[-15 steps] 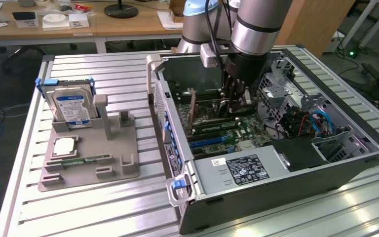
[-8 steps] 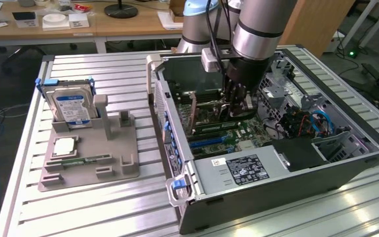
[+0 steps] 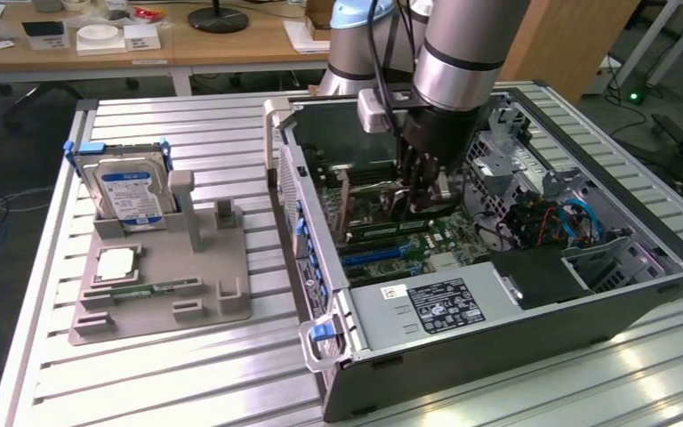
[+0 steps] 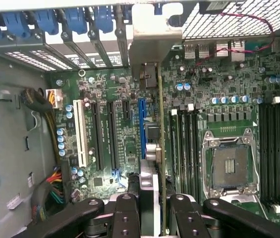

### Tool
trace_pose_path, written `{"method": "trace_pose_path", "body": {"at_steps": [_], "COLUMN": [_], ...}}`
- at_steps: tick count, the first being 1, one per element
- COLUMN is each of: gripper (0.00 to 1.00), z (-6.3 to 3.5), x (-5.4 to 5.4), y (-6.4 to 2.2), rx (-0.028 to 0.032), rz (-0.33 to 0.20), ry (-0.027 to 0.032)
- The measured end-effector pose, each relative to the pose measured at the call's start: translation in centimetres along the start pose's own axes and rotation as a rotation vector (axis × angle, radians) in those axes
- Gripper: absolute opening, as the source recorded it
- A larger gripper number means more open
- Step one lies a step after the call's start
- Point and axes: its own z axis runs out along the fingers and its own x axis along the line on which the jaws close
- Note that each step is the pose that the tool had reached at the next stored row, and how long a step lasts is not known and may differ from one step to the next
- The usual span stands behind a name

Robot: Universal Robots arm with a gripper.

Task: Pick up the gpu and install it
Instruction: 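Insert the gpu into the slot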

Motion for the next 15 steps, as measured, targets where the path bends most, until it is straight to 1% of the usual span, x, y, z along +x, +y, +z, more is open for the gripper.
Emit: {"method": "trace_pose_path", "body": {"at_steps": [3, 8, 9, 11, 12, 15], "gripper": [0.28, 0.28, 0.28, 0.28, 0.28, 0.28], "z": [0.53, 1.01, 1.34, 1.7, 2.04, 2.38], "x": [0.0, 0.1, 0.1, 0.1, 0.1, 0.2], "y": [0.03, 0.46, 0.47, 0.48, 0.61, 0.79], "rx": [-0.0016, -0.003, -0.0039, -0.0047, -0.0053, -0.0055], "rz": [0.0, 0.0, 0.0, 0.0, 0.0, 0.0], "ry": [0.0002, 0.0003, 0.0004, 0.0005, 0.0005, 0.0006]}}
